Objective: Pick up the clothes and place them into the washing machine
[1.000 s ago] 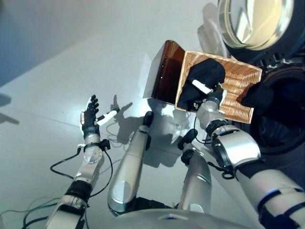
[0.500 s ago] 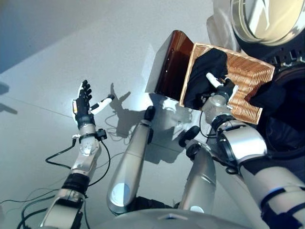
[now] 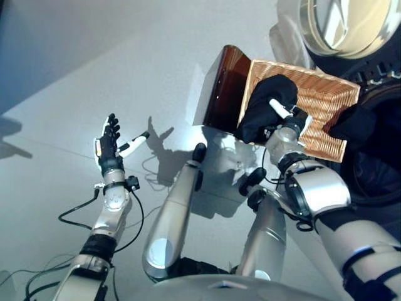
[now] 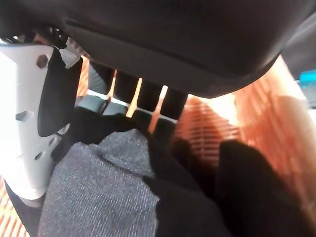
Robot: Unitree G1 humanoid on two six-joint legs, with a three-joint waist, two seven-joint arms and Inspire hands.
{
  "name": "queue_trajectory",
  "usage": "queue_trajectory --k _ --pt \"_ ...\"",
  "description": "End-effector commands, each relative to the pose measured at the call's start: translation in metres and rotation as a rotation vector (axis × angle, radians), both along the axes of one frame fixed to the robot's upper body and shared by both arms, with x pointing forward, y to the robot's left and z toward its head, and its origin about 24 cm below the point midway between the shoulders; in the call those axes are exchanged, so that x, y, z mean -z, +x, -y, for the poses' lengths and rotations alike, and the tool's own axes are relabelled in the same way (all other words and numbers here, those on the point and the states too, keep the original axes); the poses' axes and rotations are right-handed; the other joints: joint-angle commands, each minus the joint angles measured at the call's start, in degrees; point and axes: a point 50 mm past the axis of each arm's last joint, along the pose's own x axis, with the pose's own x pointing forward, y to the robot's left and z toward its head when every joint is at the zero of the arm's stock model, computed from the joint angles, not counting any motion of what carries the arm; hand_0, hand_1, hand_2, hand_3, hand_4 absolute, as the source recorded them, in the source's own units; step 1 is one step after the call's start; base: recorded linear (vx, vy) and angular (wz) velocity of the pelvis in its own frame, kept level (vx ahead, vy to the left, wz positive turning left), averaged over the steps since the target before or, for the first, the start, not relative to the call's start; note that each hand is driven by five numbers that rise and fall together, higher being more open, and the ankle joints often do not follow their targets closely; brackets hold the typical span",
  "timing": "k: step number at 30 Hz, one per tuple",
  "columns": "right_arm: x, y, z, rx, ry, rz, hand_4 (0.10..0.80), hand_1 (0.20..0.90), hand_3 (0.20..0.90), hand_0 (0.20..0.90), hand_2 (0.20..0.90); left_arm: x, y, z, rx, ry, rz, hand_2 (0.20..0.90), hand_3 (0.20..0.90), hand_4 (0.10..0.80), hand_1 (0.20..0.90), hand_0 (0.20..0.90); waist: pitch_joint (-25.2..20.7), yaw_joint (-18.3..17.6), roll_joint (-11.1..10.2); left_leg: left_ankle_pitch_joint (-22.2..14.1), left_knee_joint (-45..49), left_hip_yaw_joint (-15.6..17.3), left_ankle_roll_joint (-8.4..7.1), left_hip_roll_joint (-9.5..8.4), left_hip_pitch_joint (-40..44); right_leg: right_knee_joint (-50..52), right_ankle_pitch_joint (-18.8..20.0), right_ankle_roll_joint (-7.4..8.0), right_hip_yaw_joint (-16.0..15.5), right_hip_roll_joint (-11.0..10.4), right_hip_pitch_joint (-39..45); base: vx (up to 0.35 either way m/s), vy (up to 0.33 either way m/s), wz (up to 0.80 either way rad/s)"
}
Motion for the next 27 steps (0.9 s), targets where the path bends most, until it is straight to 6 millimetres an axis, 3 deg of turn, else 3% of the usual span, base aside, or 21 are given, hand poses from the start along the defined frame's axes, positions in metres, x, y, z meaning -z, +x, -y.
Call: queue_trajectory --k 1,8,13,15,16,19,24,27 --pt "-0.020 -0.002 0.031 0.088 -0.079 0.098 0.300 0.200 0.200 0.200 0.200 -0.011 -0.010 -0.014 -0.029 0.034 0.097 0.900 0.900 0.800 0.900 0.900 -2.8 -1.0 3.5 -1.6 -2.7 0.9 -3.68 -0.84 -2.1 -1.0 -4.5 -2.07 -1.2 1.6 3.8 0.027 0.002 -0.14" --pt "0.003 -0.019 0.046 0.140 0.035 0.153 0.300 0.200 0.200 0.200 0.200 0.019 -0.027 -0.018 -0.026 -0.006 -0.028 0.900 0.900 0.800 0.900 0.900 -6.0 -3.9 3.5 -0.2 -8.7 2.8 -3.84 -0.39 6.1 -8.5 -1.4 -0.56 0.2 2.5 11.0 0.071 0.007 -0.20" --pt "0.027 -0.033 0.043 0.185 0.221 0.245 0.300 0.200 0.200 0.200 0.200 0.039 -0.040 -0.007 0.025 -0.053 -0.113 0.900 0.900 0.800 0.900 0.900 -8.0 -5.7 5.7 2.4 -12.8 4.8 -3.38 -0.34 10.3 -13.3 1.8 0.09 0.2 2.2 14.6 0.002 0.049 -0.21" --pt "0.031 -0.035 0.040 0.177 0.240 0.258 0.300 0.200 0.200 0.200 0.200 0.043 -0.044 -0.003 0.039 -0.066 -0.125 0.900 0.900 0.800 0.900 0.900 -8.8 -5.9 6.1 0.8 -13.1 4.4 -3.78 -0.62 11.6 -13.5 0.5 0.71 0.8 2.1 15.6 0.085 0.035 -0.19" --pt "0.036 -0.037 0.032 0.185 0.330 0.322 0.300 0.200 0.200 0.200 0.200 0.049 -0.047 0.003 0.062 -0.089 -0.150 0.900 0.900 0.800 0.900 0.900 -9.5 -6.4 7.6 2.7 -14.3 5.1 -3.31 -0.64 12.1 -14.4 2.2 0.55 0.7 1.8 15.7 0.051 0.052 -0.16" --pt "0.042 -0.042 0.022 0.213 0.447 0.419 0.300 0.200 0.200 0.200 0.200 0.054 -0.050 0.009 0.088 -0.103 -0.169 0.900 0.900 0.800 0.900 0.900 -10.4 -6.8 9.2 2.7 -15.0 5.5 -3.26 -0.95 13.3 -14.8 2.2 0.90 1.0 1.4 16.5 0.012 0.051 -0.09" --pt "0.056 -0.055 0.023 0.368 0.631 0.544 0.300 0.200 0.200 0.200 0.200 0.066 -0.062 0.023 0.154 -0.135 -0.223 0.900 0.900 0.800 0.900 0.900 -13.1 -6.9 13.8 2.5 -16.0 5.3 -2.97 -1.97 15.3 -14.9 1.4 1.38 1.5 0.5 17.8 0.049 0.057 -0.07" --pt "0.058 -0.058 0.023 0.392 0.655 0.580 0.300 0.200 0.200 0.200 0.200 0.069 -0.064 0.027 0.173 -0.138 -0.236 0.900 0.900 0.800 0.900 0.900 -13.6 -7.1 15.1 2.5 -16.2 5.4 -2.88 -2.20 15.6 -14.5 1.2 1.47 1.7 0.4 17.8 0.013 0.020 0.03"
